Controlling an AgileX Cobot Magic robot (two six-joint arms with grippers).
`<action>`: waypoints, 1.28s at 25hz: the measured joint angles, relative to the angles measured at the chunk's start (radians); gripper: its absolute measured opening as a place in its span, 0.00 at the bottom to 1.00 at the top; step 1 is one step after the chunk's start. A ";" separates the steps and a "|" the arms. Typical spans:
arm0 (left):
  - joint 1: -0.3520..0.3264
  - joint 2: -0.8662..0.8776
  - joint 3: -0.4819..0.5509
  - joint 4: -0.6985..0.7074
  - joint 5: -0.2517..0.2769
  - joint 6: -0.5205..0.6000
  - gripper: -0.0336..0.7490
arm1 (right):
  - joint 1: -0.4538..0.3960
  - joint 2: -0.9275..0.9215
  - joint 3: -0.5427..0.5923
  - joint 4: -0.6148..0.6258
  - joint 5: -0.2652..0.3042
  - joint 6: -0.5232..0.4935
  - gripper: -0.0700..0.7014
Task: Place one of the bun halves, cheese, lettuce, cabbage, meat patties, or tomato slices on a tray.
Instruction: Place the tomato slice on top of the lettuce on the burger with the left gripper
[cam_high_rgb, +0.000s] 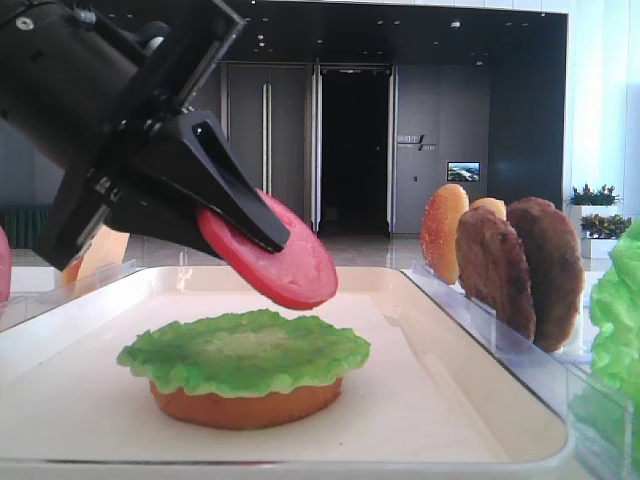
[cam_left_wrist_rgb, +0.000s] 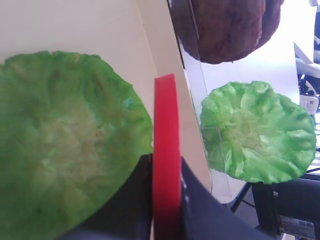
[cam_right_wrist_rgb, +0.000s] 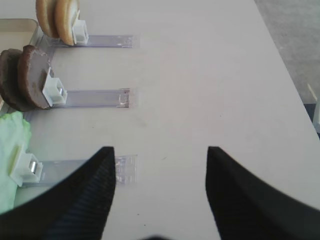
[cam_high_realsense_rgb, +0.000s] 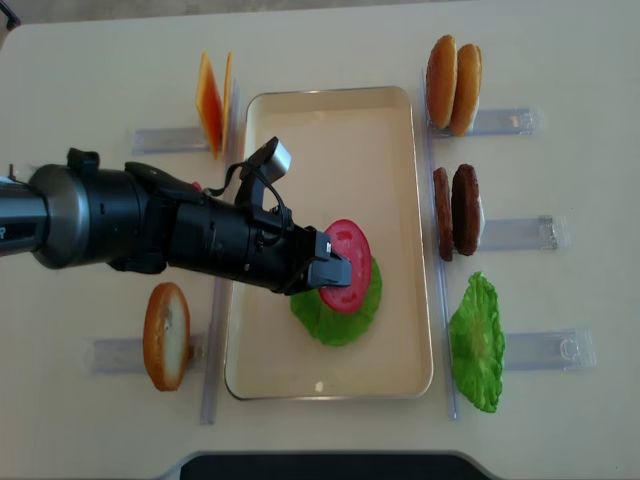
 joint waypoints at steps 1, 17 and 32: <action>0.000 0.000 0.000 0.000 -0.005 0.000 0.12 | 0.000 0.000 0.000 0.000 0.000 0.000 0.63; 0.000 0.000 0.000 0.025 -0.008 -0.052 0.47 | 0.000 0.000 0.000 0.000 0.000 0.000 0.63; 0.065 -0.010 0.000 0.224 0.048 -0.230 0.71 | 0.001 0.000 0.000 0.000 0.000 0.000 0.63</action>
